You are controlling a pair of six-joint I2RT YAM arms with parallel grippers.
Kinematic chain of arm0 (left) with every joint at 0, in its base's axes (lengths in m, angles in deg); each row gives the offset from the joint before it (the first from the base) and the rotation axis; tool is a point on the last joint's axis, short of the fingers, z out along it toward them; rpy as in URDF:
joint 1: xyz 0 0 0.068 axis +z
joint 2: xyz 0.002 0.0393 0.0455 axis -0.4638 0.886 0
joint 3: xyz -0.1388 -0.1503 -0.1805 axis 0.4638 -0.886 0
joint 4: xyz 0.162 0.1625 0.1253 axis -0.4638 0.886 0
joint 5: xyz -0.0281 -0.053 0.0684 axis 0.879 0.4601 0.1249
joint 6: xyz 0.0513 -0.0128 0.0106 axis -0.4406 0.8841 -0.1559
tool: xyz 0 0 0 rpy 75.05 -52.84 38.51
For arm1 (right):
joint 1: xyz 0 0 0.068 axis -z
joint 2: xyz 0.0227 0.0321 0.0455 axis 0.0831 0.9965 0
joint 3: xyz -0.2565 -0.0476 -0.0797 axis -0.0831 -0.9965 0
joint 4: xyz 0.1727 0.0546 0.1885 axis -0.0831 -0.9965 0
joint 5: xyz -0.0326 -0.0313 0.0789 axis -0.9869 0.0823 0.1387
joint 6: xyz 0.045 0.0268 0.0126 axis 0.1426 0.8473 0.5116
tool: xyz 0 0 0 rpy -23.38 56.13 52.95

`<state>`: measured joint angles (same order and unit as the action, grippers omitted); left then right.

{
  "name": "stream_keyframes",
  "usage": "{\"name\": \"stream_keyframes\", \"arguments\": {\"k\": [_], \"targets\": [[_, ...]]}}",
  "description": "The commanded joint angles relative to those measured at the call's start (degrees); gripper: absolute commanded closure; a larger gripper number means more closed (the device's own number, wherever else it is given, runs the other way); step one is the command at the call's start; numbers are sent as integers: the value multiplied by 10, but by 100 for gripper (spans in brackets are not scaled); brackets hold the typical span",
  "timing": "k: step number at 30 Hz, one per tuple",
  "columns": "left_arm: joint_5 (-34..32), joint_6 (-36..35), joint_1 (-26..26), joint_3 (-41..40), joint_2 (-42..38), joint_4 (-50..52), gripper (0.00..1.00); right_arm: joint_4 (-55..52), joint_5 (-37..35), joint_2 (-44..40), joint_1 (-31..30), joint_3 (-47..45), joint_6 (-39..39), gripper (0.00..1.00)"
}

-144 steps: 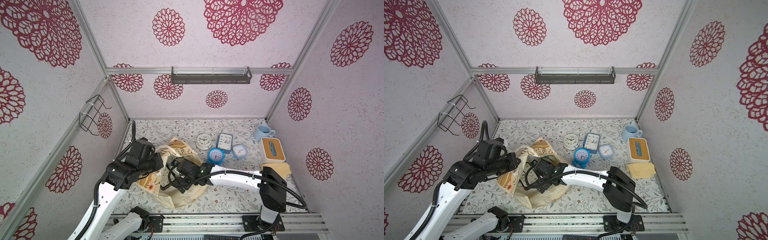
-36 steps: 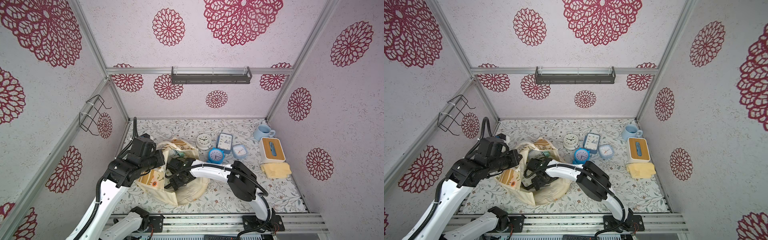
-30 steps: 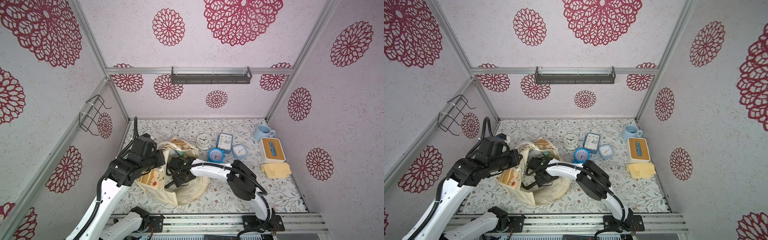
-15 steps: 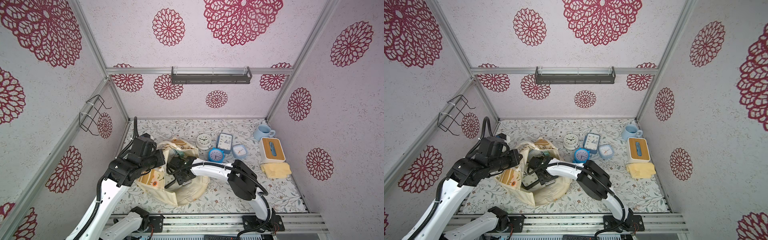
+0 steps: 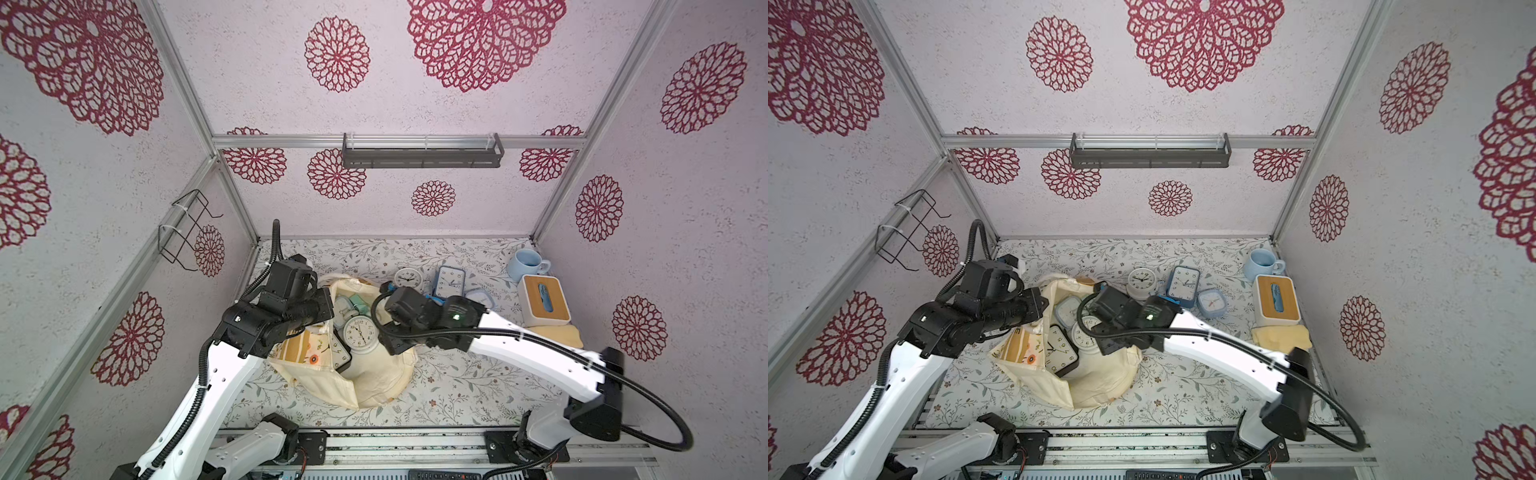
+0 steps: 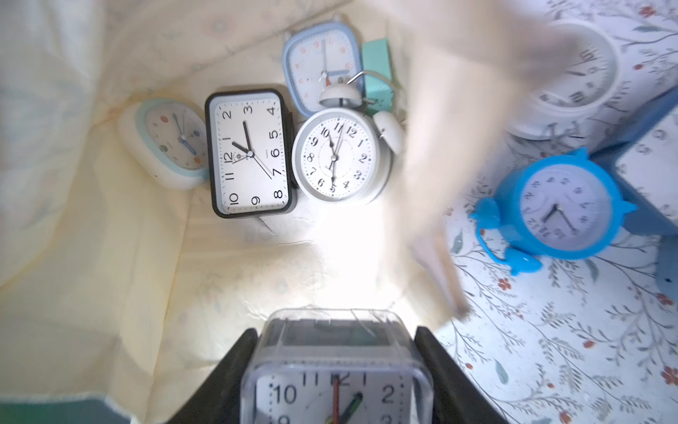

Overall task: Take the alarm clock out of the canvas bag
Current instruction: Pick up the alarm from the canvas bag.

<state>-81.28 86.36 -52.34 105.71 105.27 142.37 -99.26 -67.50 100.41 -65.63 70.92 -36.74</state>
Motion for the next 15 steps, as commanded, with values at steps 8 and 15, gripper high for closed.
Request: {"name": "stream_keyframes", "arguments": {"k": [8,15], "targets": [[26,-20,-2,30,20,-34,100,10,7,-108,302,-200,-6,40],[53,-24,-4,25,17,-36,100,158,53,-27,454,-244,22,41]]}}
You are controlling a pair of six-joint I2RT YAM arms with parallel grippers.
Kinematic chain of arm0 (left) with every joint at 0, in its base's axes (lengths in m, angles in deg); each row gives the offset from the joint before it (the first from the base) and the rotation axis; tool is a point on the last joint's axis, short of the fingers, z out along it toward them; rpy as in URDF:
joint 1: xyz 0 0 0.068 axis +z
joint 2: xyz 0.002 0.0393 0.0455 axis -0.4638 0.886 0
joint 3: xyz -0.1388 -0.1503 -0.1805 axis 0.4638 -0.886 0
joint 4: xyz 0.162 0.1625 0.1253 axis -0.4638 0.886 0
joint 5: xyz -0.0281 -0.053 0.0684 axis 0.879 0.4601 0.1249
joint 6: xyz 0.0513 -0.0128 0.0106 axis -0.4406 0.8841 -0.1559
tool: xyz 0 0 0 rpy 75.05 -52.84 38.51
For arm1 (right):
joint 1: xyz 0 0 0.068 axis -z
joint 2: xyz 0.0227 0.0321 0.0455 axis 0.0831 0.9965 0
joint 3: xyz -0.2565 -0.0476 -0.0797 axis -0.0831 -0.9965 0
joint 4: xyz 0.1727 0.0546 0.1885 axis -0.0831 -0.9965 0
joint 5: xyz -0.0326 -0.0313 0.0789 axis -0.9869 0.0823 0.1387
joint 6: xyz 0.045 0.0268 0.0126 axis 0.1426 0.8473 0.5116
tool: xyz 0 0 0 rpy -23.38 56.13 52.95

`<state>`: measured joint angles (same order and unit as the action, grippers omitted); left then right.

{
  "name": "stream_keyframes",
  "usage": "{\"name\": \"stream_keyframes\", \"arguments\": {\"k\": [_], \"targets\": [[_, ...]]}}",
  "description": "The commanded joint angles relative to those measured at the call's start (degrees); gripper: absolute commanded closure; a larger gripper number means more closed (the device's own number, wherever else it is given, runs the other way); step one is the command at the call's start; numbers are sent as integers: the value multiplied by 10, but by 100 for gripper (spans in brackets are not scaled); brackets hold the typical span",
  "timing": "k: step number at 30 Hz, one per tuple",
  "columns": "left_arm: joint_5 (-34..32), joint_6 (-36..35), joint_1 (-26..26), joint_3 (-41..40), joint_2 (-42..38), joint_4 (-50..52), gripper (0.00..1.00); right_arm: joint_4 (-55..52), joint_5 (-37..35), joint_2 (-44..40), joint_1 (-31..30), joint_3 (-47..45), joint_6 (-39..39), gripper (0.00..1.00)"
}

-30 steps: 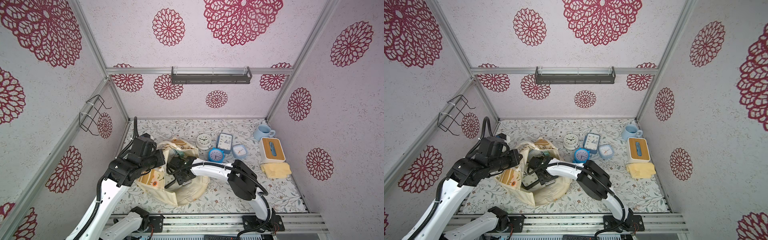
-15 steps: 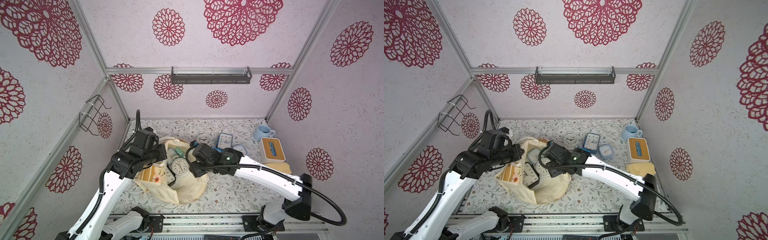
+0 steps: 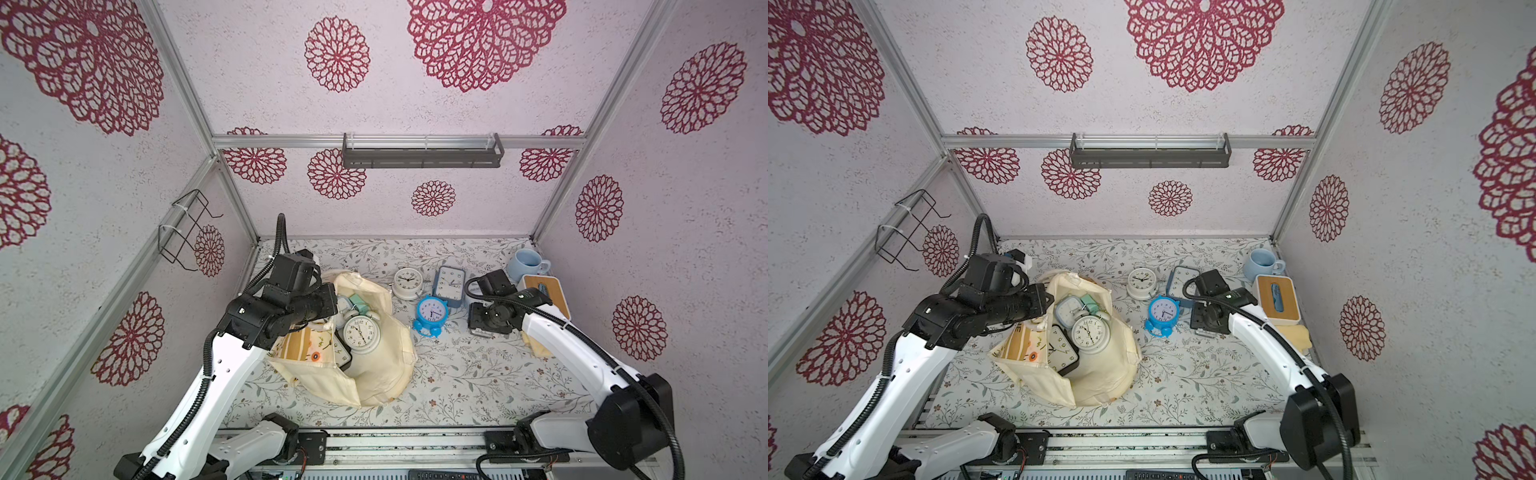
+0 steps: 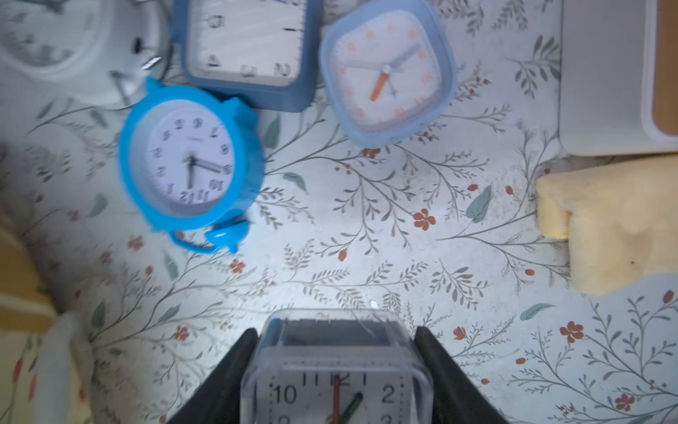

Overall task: Take the alarm clock out of the canvas bag
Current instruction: Pick up the alarm from the canvas bag, then place the alarm at the center of the board.

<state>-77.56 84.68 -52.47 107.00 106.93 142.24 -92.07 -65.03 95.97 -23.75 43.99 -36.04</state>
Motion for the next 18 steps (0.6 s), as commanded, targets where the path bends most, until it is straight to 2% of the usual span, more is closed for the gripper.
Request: {"name": "stream_keyframes", "arguments": {"k": [1,9,18], "targets": [[18,-6,-4,12,0,-34,100,94,28,35,45,44,15,41],[42,13,-9,-26,0,-87,100,96,-43,256,94,273,-22,41],[53,12,-17,-34,16,-92,100,76,-72,478,125,475,-60,41]]}}
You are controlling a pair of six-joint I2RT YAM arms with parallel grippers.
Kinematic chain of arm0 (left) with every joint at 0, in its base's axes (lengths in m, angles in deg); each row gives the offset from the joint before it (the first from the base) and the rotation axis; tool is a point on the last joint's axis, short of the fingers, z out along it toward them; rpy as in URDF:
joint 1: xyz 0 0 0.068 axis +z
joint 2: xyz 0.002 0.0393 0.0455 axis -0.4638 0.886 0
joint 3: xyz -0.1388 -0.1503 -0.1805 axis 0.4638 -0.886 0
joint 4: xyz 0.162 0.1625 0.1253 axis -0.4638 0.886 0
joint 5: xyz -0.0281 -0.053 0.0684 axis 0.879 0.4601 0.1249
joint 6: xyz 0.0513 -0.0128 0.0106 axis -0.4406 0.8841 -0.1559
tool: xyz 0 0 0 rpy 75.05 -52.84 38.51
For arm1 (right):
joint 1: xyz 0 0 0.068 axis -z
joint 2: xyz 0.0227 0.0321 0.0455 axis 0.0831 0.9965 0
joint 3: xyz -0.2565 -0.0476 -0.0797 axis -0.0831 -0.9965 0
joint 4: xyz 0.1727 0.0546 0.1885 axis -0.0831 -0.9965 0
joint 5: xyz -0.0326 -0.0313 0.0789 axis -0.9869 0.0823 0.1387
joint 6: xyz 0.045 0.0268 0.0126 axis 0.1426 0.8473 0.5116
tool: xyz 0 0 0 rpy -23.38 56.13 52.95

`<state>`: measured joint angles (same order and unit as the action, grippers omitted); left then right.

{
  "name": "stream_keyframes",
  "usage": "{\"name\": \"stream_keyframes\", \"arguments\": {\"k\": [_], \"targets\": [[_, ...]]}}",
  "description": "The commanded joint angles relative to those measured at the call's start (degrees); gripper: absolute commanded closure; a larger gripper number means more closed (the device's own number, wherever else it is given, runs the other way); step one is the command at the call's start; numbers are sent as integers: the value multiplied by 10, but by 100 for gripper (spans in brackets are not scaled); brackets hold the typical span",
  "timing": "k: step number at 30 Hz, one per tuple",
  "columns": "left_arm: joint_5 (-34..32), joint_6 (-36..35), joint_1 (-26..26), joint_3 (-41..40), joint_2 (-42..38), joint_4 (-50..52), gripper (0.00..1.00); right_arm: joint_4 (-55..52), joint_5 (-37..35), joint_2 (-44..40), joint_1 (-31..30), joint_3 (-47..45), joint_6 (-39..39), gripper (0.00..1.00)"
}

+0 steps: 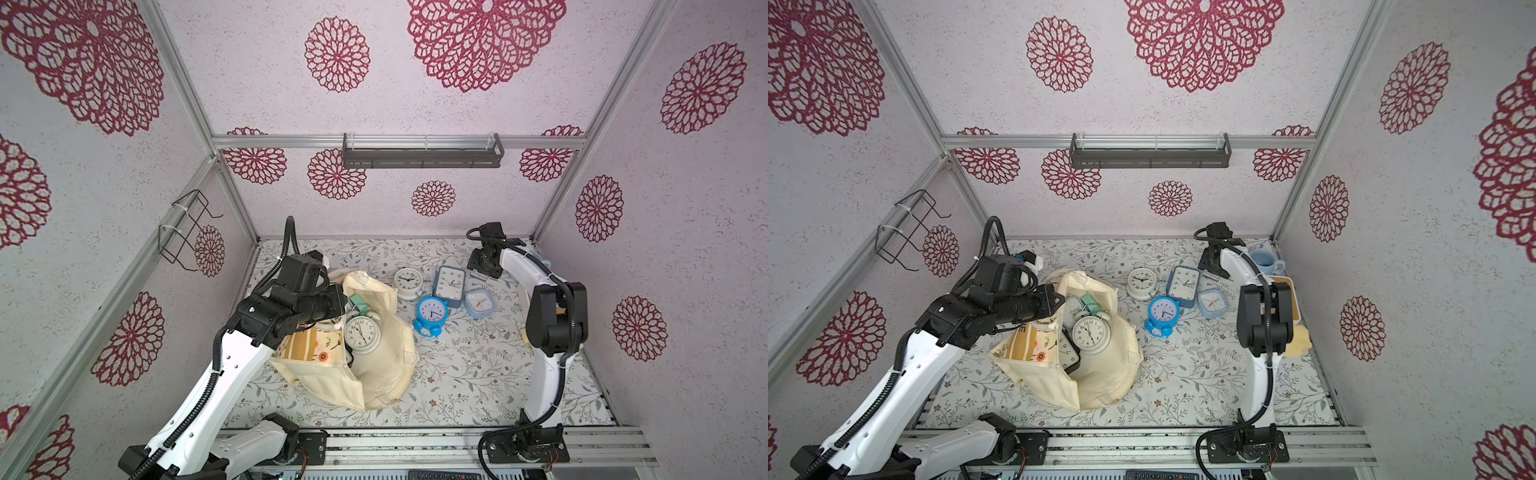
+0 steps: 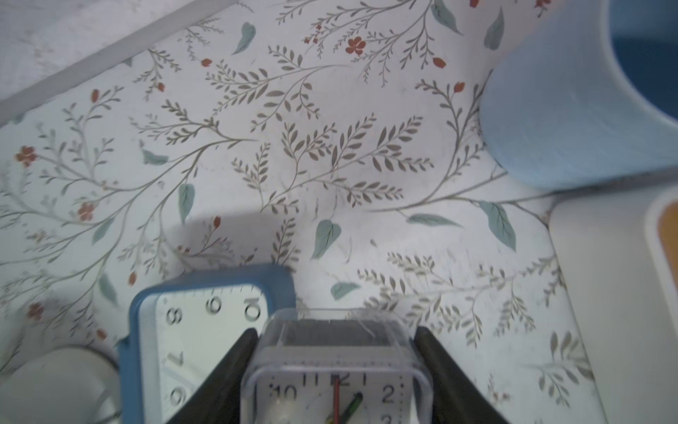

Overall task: Take the alarm clock out of the canvas bag
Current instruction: Place the alarm at the center of the board.

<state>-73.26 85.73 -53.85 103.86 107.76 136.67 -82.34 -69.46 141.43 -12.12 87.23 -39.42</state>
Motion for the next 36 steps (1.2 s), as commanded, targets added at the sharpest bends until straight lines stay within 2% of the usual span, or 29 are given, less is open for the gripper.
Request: {"name": "stream_keyframes", "arguments": {"k": [1,8,10,12,18,21,24,27,30,32,35,36], "targets": [[12,2,-5,-3,10,-37,100,-20,-29,40,11,56,-31,41],[13,17,-6,-7,21,-53,100,-34,-27,108,15,91,-41,39],[11,20,-8,-6,25,-57,100,-29,-25,103,15,78,-41,33],[11,20,-9,-4,30,-58,100,-27,-21,93,15,67,-42,22],[4,22,-14,3,34,-50,100,-26,-6,32,15,42,-42,7],[-4,28,-16,-1,23,-45,100,-33,-3,-26,13,33,-32,6],[-8,35,-16,-6,6,-42,100,-20,12,-119,-1,0,-28,6],[-13,39,-16,-11,-14,-32,100,6,49,-231,-53,-55,-57,8],[-22,40,-16,-14,-37,-9,100,70,135,-354,-140,-154,-86,10],[-30,37,-16,-12,-51,14,100,120,219,-430,-205,-230,-85,12],[-41,32,-16,-8,-66,49,100,156,317,-503,-300,-306,-71,14],[-43,32,-14,-9,-69,58,100,149,323,-515,-331,-316,-72,14]]}}
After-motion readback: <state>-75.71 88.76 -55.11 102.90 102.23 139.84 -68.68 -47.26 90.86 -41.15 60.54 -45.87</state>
